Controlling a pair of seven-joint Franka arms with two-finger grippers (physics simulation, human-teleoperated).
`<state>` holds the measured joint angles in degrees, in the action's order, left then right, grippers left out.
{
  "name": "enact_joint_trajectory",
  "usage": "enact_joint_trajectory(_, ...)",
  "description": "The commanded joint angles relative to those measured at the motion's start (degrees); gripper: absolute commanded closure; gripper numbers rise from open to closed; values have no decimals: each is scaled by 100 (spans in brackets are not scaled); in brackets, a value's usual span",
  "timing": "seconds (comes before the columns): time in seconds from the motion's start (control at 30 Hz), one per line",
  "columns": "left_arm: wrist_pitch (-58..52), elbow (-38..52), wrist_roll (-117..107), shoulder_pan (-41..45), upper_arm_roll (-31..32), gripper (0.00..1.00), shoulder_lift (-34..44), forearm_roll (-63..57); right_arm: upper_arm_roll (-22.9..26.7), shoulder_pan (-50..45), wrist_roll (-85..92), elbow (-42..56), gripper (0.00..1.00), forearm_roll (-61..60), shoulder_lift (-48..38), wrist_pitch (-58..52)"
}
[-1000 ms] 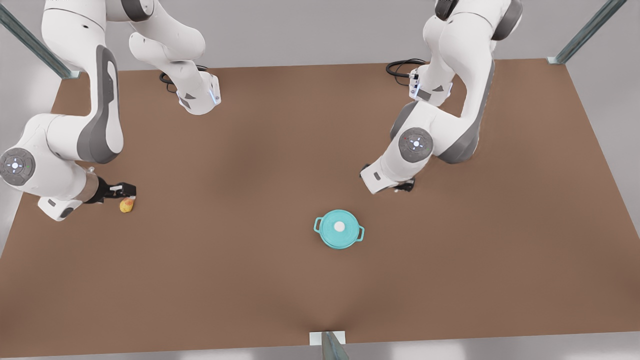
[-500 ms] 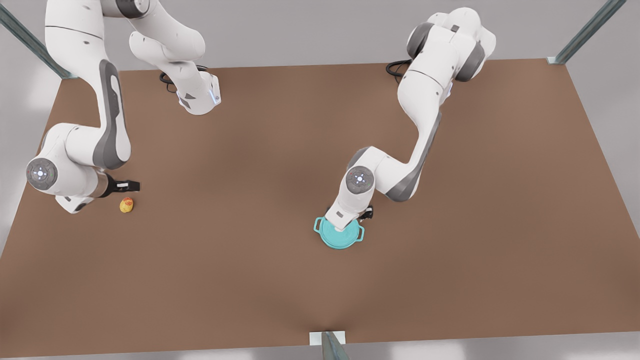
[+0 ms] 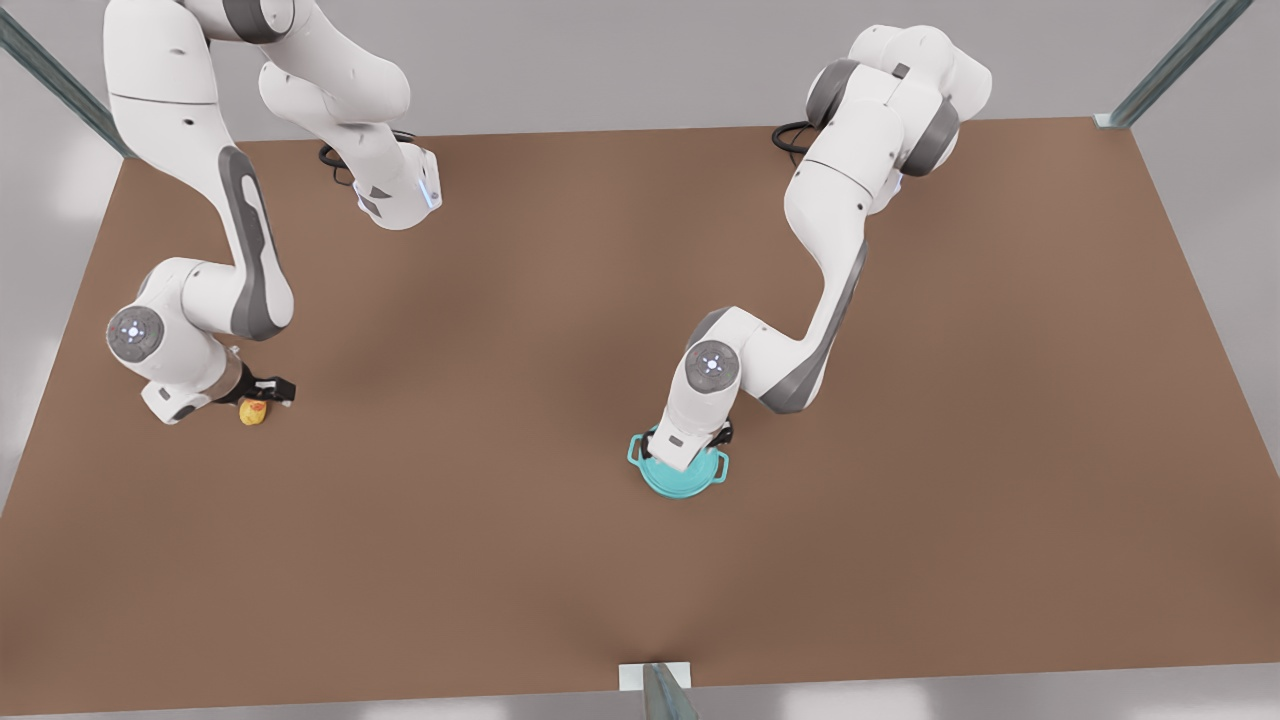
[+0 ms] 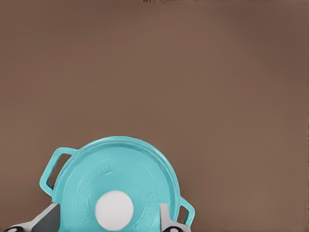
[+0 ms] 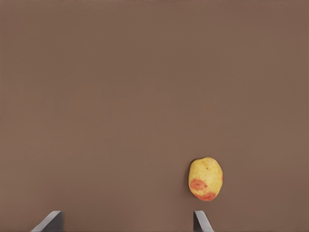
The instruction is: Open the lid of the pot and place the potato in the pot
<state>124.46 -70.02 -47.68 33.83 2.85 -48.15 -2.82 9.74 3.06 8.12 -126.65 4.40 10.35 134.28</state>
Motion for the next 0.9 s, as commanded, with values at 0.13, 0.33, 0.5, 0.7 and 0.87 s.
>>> enact_joint_trajectory(0.13,132,-3,-760,9,-4,0,-168,-8,1,90,-144,-52,0,43,178,793)
enact_joint_trajectory(0.33,167,-12,-786,62,-4,0,-248,-17,1,169,-153,-175,0,166,398,951)
enact_joint_trajectory(0.5,255,-12,-777,62,-4,7,-318,-17,10,195,-161,-202,0,166,758,1223)
enact_joint_trajectory(0.7,-158,6,-541,45,-21,57,-239,-8,10,450,-74,-202,0,386,828,1250)
enact_joint_trajectory(0.87,-1591,23,1199,-640,14,57,174,115,10,520,-74,-158,0,386,1075,1549)
